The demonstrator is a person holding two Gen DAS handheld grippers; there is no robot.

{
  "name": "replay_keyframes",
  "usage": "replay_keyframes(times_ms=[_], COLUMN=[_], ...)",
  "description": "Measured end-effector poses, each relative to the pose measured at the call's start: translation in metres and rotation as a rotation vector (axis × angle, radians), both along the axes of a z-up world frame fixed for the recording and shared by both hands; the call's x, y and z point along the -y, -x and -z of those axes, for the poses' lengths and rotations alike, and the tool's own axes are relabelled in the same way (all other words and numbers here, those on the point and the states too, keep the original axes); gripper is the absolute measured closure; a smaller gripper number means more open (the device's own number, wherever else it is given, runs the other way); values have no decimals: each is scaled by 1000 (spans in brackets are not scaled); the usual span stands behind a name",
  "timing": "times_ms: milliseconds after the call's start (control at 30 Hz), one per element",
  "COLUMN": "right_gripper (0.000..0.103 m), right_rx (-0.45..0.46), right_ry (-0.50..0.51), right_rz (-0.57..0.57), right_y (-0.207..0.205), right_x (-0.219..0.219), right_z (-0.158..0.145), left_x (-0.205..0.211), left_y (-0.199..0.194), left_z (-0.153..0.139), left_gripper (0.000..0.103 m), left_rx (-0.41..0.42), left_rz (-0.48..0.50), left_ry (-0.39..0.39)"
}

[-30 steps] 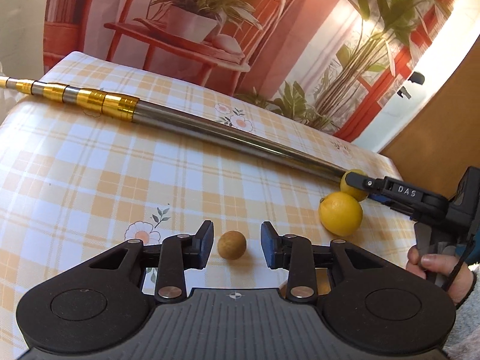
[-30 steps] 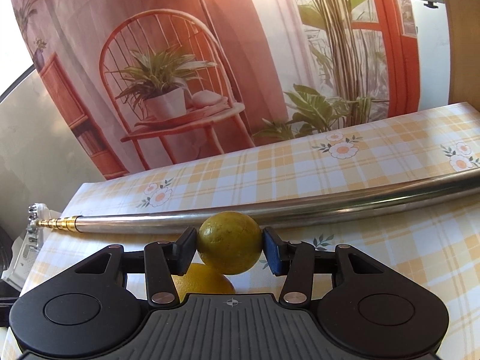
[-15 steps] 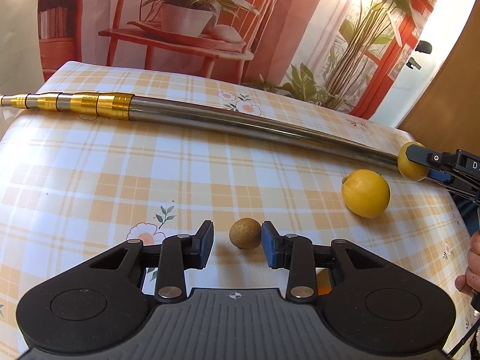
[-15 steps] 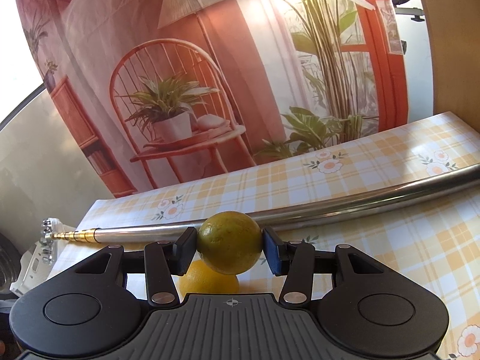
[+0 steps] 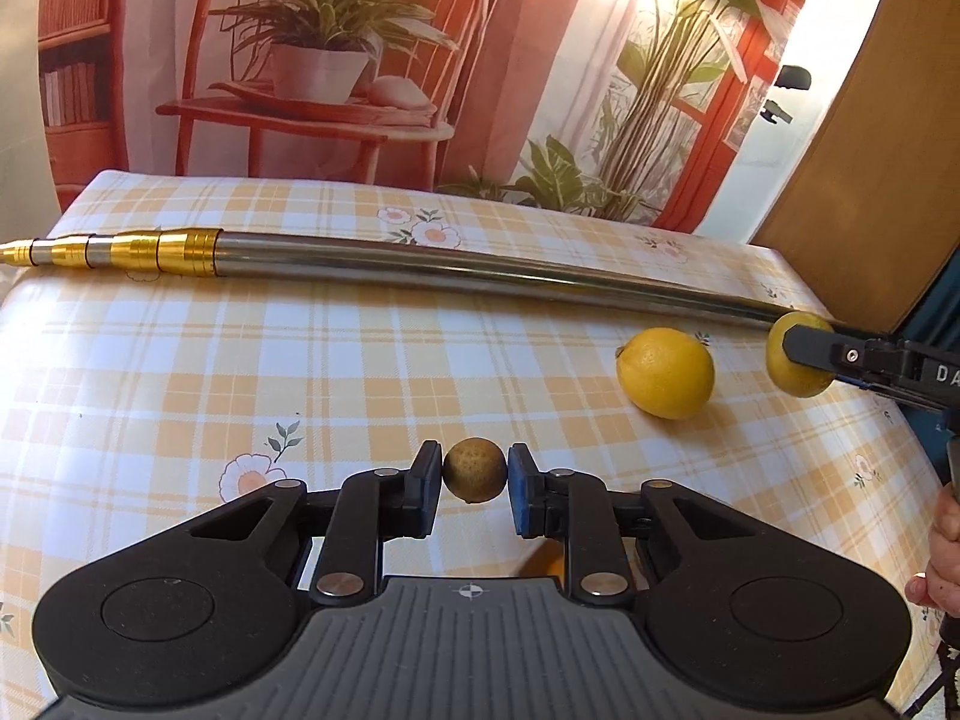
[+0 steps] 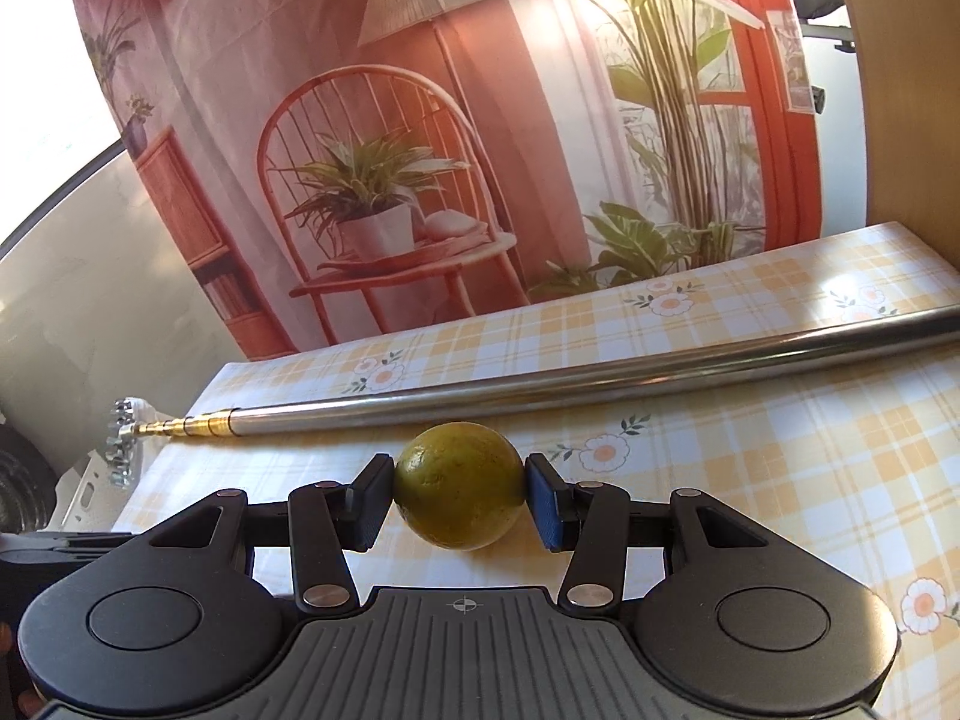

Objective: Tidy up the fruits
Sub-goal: 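Carry the kiwi in the left tool and lemon in the right tool over the plate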

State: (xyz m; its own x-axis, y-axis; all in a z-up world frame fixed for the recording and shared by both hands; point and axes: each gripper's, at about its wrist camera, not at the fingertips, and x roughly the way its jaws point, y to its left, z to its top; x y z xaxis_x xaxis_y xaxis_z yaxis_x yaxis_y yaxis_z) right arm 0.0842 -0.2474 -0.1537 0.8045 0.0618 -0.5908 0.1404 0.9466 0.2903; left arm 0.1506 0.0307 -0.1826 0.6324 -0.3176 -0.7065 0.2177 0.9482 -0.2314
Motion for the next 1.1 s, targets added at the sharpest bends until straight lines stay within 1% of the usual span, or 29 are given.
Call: replay_keyframes(times_ms=[200, 300, 433, 500, 667, 800, 1000, 1100], right_gripper=[59, 59, 59, 59, 59, 59, 59, 59], right_rx=[-4, -7, -7, -8, -2, -5, 2, 4], right_ry=[-7, 6, 5, 6, -1, -5, -8, -9], right_rz=[-34, -55, -81, -92, -117, -130, -137, -135], right_y=[27, 39, 55, 61, 80, 94, 107, 110], right_x=[-15, -25, -35, -40, -52, -60, -66, -66], right_z=[-2, -3, -2, -1, 1, 1, 0, 0], left_x=[7, 13, 21, 24, 25, 30, 39, 44], left_y=[38, 57, 82, 91, 107, 116, 120, 125], left_z=[-23, -26, -27, -23, -13, -8, 3, 6], left_gripper=[78, 78, 78, 78, 78, 78, 78, 78], left_rx=[33, 26, 19, 1, -45, -72, -129, -139], left_rz=[58, 90, 138, 161, 184, 204, 229, 248], left_ry=[47, 64, 63, 67, 77, 62, 38, 27])
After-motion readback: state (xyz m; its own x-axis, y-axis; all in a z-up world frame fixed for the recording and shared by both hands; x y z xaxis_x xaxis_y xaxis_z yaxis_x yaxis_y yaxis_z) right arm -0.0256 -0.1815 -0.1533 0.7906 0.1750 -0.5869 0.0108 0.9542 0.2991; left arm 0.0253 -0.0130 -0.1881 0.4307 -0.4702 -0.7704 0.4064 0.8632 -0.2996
